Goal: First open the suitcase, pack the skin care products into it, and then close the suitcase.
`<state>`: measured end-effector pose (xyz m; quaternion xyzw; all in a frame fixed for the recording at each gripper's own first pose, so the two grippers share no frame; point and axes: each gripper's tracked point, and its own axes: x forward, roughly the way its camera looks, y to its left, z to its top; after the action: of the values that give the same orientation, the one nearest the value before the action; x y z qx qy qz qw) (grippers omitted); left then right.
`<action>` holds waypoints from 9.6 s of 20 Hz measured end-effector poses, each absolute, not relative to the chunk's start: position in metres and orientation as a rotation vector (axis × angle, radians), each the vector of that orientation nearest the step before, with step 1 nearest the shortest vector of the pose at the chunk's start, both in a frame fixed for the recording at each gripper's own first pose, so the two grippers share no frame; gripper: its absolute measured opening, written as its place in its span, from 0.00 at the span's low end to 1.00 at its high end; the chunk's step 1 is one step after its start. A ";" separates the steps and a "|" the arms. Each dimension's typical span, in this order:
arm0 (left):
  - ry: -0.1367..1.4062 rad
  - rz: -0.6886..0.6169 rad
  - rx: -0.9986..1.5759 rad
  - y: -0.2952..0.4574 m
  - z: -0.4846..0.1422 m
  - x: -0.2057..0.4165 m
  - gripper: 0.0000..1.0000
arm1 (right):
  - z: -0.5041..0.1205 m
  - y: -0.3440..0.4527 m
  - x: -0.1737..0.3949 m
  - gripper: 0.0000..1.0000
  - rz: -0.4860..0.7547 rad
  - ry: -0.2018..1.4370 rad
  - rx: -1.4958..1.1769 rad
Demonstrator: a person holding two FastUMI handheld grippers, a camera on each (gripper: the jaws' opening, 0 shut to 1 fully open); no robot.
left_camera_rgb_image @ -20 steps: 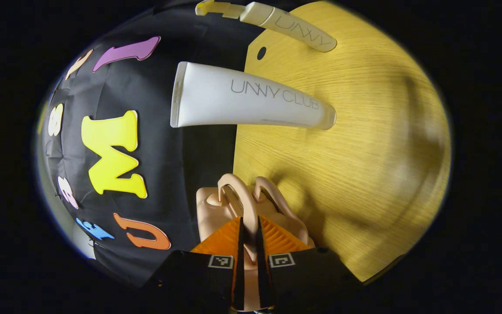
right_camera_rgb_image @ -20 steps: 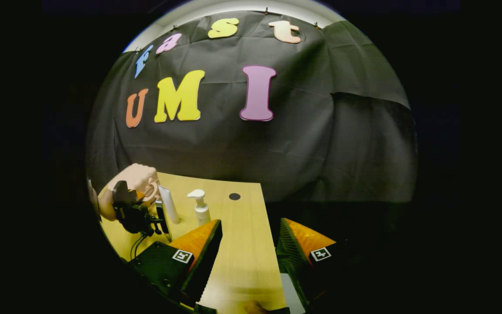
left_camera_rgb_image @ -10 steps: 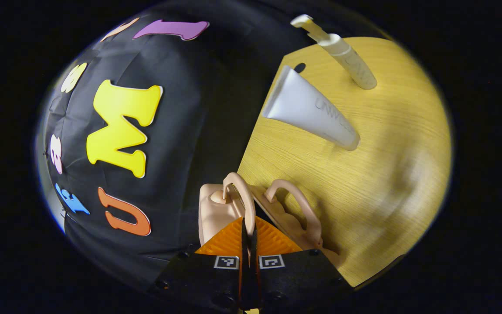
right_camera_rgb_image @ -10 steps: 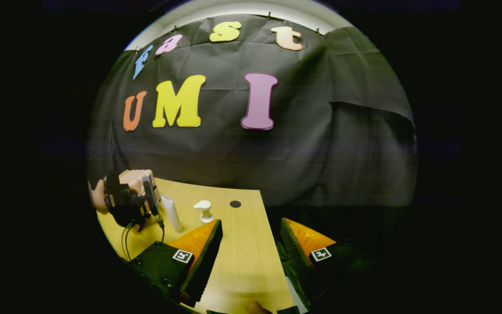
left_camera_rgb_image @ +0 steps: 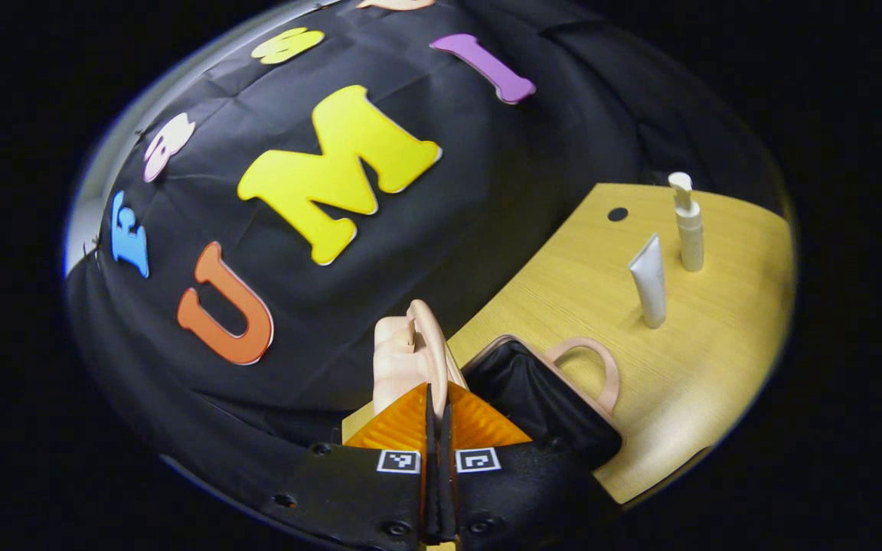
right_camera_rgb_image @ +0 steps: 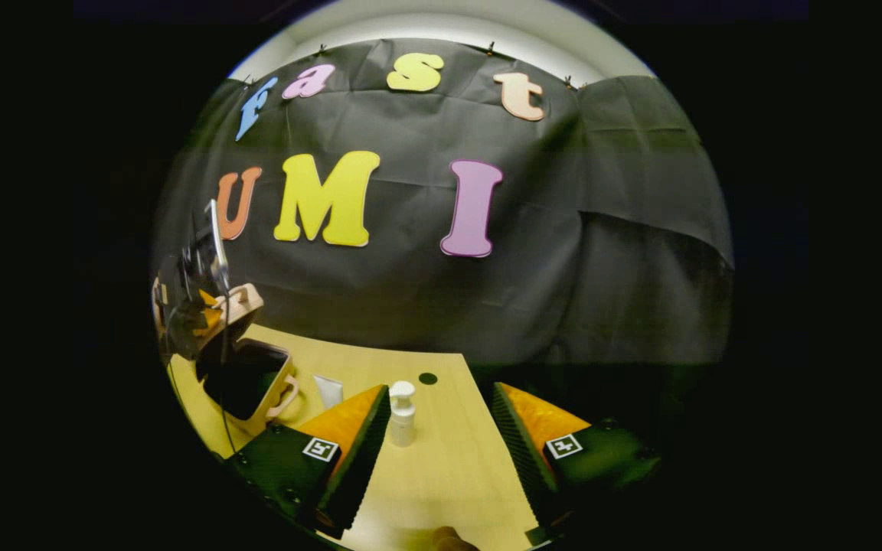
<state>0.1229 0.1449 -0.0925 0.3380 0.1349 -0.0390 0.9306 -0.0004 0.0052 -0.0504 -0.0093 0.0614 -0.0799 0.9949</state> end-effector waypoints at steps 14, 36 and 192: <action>0.185 -0.065 0.176 0.412 -0.116 0.136 0.02 | -0.016 0.149 -0.014 0.80 -0.173 0.132 -0.023; 0.555 0.110 -0.489 0.541 -0.348 0.147 0.62 | -0.061 0.106 -0.031 0.79 -0.333 0.261 -0.017; 0.296 0.188 -0.038 0.357 -0.142 -0.109 0.91 | -0.303 0.440 0.175 0.48 0.251 0.944 0.079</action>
<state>-0.1090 0.3568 -0.1420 -0.0189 0.1475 0.0935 0.9845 0.1751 0.4404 -0.3028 0.0381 0.4535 0.1204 0.8823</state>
